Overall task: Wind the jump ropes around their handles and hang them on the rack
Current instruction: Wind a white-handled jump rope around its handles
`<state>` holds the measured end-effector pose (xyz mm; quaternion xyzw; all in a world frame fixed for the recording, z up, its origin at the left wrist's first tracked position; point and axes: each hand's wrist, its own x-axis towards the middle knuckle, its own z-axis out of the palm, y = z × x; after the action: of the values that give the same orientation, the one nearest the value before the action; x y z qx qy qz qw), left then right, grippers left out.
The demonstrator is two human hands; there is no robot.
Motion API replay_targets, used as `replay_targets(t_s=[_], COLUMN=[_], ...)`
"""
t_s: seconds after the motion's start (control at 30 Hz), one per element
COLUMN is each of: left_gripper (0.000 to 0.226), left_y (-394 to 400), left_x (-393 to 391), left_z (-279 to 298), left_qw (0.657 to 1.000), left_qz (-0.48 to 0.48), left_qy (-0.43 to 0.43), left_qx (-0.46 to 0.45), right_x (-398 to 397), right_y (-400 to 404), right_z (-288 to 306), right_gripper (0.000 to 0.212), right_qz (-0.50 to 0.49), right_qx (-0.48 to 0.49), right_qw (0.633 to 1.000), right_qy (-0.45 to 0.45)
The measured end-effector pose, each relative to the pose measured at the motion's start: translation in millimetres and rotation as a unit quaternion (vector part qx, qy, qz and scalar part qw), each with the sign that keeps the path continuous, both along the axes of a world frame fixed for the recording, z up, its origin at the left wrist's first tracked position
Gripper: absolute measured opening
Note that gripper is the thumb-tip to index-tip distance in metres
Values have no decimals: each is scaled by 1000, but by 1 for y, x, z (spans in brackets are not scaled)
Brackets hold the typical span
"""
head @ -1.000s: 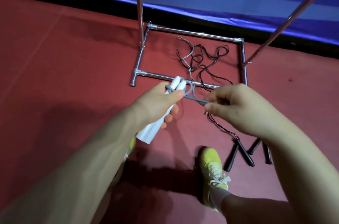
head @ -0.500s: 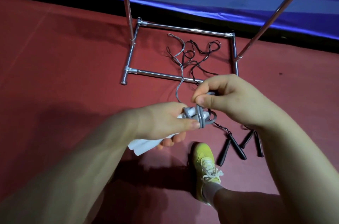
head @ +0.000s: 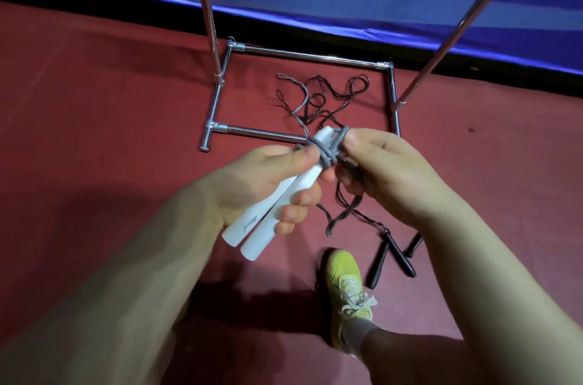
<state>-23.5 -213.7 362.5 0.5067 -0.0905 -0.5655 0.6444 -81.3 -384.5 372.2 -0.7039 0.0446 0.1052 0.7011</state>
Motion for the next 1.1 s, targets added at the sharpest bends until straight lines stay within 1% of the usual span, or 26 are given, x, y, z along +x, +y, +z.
replay_targets(t_s=[0.03, 0.07, 0.2, 0.27, 0.4, 0.53, 0.63, 0.7, 0.73, 0.77, 0.83, 0.87, 0.9, 1.0, 1.03, 1.1], left_gripper=[34, 35, 43, 43, 45, 22, 15, 14, 14, 13, 12, 10, 8, 6, 8, 12], left_y=[-1, -1, -8, -11, -14, -16, -13, -11, -10, -11, -12, -12, -11, -9, -9, -9], left_x=[-2, -3, -4, -5, -6, -5, -2, 2, 4, 4, 2, 0, -1, 2, 3, 4], left_z=[2, 3, 3, 2, 1, 0, -1, -3, -5, -7, -11, -14, -16, -24, -26, -30], left_qw=[1000, 1000, 998, 997, 993, 987, 982, 976, 973, 971, 967, 965, 962, 946, 938, 921], left_qz=[0, 0, 16, 32, 79, 105, 121, 143, 152, 152, 135, 122, 112, 101, 101, 85], left_qy=[4, -6, -43, -50, -53, -88, -114, -129, -136, -142, -162, -173, -183, -218, -234, -274], left_qx=[-6, -1, 43, 49, 68, 79, 86, 98, 105, 116, 142, 156, 170, 218, 234, 263], right_x=[-1, -3, -3, -2, 0, 3, 3, 2, 1, -1, -4, -4, -5, -7, -8, -11], right_y=[-1, -2, -2, 1, 10, 17, 17, 13, 11, 7, 3, 3, 3, 5, 5, 6], right_z=[-1, -3, -6, -5, -3, -3, -4, -2, 0, 2, 7, 10, 12, 15, 16, 19], right_gripper=[46, 42, 51, 53, 50, 59, 55, 43, 36, 28, 13, 9, 8, 6, 5, 10], right_qz=[-5, -5, -43, -65, -107, -134, -137, -111, -87, -59, -10, 8, 27, 66, 74, 93], right_qx=[-45, -65, -155, -217, -320, -355, -334, -279, -268, -286, -354, -382, -412, -519, -533, -530], right_qw=[999, 998, 987, 974, 941, 925, 932, 953, 959, 955, 934, 923, 910, 852, 842, 842], right_qy=[-11, -11, 15, 21, 23, 21, 22, 37, 45, 50, 48, 44, 37, 34, 36, 39])
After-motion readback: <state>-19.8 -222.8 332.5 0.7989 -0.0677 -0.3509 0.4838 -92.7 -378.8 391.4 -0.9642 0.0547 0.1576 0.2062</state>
